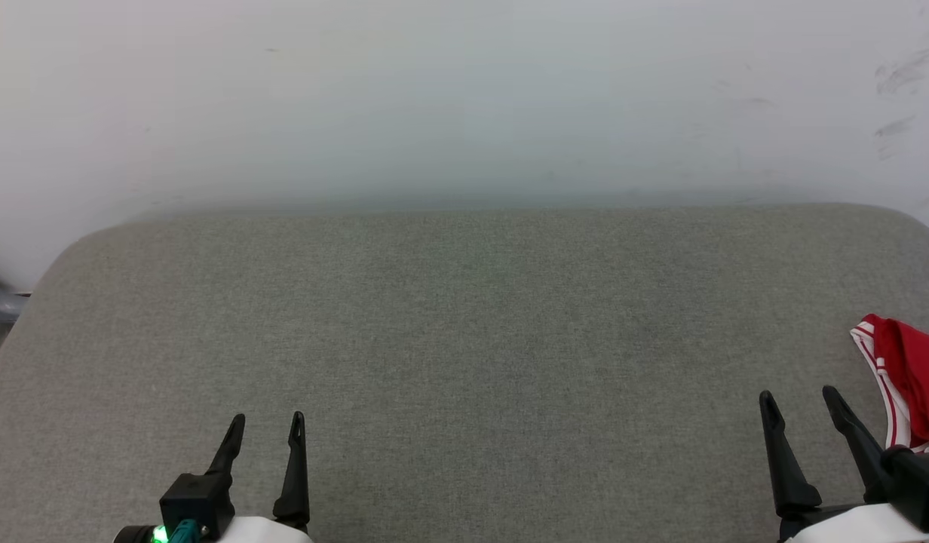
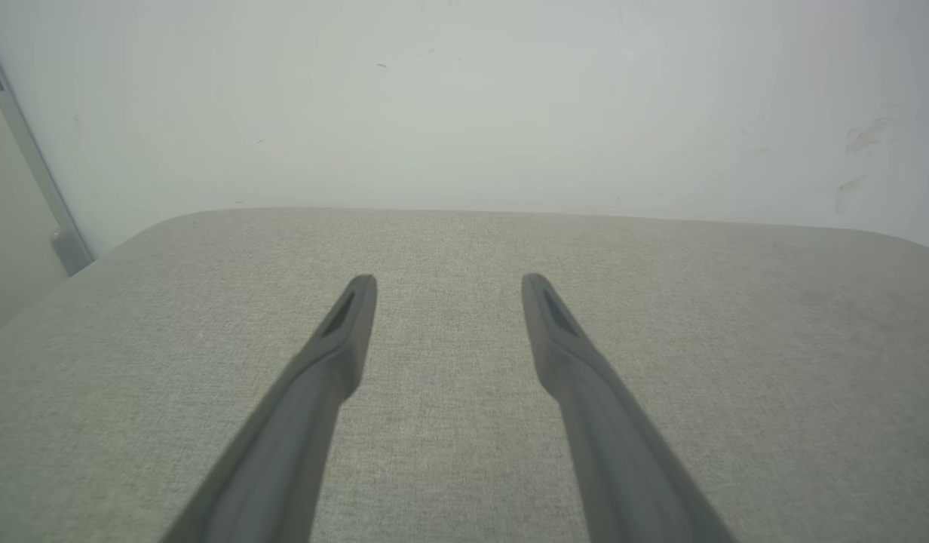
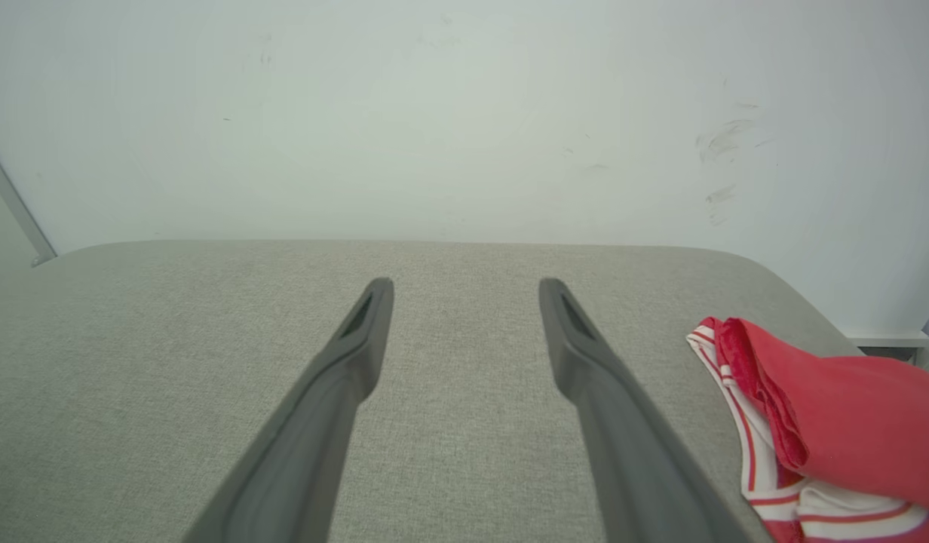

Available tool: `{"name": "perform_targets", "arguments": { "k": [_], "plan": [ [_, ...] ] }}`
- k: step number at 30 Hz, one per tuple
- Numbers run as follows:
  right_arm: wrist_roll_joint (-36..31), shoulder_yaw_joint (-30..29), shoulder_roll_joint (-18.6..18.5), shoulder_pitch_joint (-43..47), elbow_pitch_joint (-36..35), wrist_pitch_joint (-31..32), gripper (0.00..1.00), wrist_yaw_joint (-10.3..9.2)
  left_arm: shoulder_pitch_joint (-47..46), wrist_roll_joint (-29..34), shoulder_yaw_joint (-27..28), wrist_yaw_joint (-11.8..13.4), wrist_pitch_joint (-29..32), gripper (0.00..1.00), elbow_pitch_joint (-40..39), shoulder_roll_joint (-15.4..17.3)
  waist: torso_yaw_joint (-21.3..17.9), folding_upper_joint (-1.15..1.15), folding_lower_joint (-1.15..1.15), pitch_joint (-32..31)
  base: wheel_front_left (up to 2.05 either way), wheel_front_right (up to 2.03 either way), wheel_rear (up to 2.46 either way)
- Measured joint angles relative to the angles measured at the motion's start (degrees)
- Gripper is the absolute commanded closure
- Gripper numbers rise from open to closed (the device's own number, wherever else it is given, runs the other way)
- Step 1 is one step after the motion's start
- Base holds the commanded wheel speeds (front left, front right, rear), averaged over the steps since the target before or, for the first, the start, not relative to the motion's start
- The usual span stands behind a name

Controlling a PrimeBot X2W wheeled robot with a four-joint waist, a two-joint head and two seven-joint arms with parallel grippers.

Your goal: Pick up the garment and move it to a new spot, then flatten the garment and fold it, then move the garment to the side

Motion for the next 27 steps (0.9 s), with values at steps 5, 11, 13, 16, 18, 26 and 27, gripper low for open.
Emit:
{"name": "perform_targets", "arguments": {
  "k": [5,11,13,16,18,26,27],
  "plan": [
    [0.5,0.0,0.0,0.0,-0.1,-0.1,0.00,0.00,-0.1,0.1,0.2,0.0,0.0,0.00,0.0,0.0,-0.1,0.00,0.00,0.2,0.00,0.00,0.00],
    [0.6,0.0,0.0,0.0,-0.1,-0.3,0.00,0.00,-0.2,0.4,0.4,-0.3,0.0,0.00,0.0,0.0,-0.1,0.00,0.00,0.3,0.00,0.00,0.00],
    [0.8,0.0,0.0,0.0,0.0,-0.3,0.00,0.00,-0.3,0.5,0.4,-0.4,0.0,0.00,0.0,0.0,0.0,0.00,0.00,0.3,0.00,0.00,0.00],
    [0.9,-0.1,0.0,0.0,0.3,-0.3,1.00,0.00,-0.2,0.5,0.4,-0.5,0.1,1.00,0.2,-0.1,0.0,0.00,0.00,0.3,0.00,0.00,0.00],
    [1.0,0.0,0.0,0.2,1.5,-0.2,1.00,0.00,0.4,0.5,0.2,-0.5,0.1,1.00,1.3,-0.3,0.0,0.00,0.00,0.3,0.00,0.00,0.00],
    [9.1,0.4,0.0,-0.1,4.1,-0.2,1.00,0.00,0.7,-6.5,1.5,-1.4,2.4,1.00,2.5,-1.2,0.1,0.00,0.01,0.5,0.00,0.00,0.00],
    [10.2,0.4,-0.1,-0.2,4.5,-0.2,1.00,0.00,0.6,-7.6,1.7,-1.5,2.7,1.00,2.6,-1.4,0.1,0.00,0.00,0.5,0.00,0.00,0.00]
  ]
}}
